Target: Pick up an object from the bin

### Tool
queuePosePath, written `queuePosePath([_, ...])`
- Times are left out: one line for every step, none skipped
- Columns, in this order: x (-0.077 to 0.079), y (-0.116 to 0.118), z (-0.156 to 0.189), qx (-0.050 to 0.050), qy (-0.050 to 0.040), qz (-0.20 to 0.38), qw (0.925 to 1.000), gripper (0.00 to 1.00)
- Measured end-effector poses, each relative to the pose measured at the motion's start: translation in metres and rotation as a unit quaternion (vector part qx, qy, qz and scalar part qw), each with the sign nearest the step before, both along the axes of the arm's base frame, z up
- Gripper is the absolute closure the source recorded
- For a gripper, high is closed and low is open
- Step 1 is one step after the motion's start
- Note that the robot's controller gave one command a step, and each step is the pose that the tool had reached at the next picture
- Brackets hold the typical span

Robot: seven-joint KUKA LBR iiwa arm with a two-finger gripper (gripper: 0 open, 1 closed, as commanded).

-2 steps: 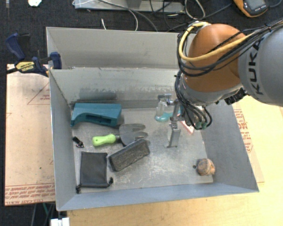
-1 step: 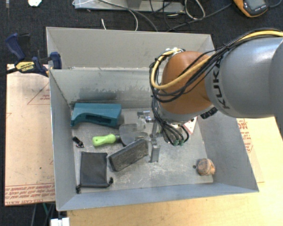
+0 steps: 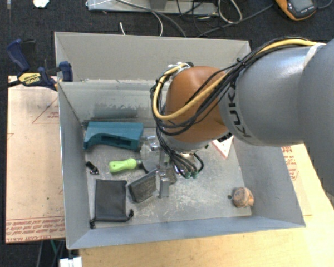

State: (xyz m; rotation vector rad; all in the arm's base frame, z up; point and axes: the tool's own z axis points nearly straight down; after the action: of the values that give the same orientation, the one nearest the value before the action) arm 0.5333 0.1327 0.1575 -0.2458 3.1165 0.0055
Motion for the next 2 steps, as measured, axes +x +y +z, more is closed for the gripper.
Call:
queuePosePath([0.0, -0.006, -0.046, -0.003, 0.0068, 0.043, 0.9991, 0.0])
queuePosePath([-0.011, -0.037, -0.09, -0.001, 0.0006, 0.03, 0.9995, 0.0])
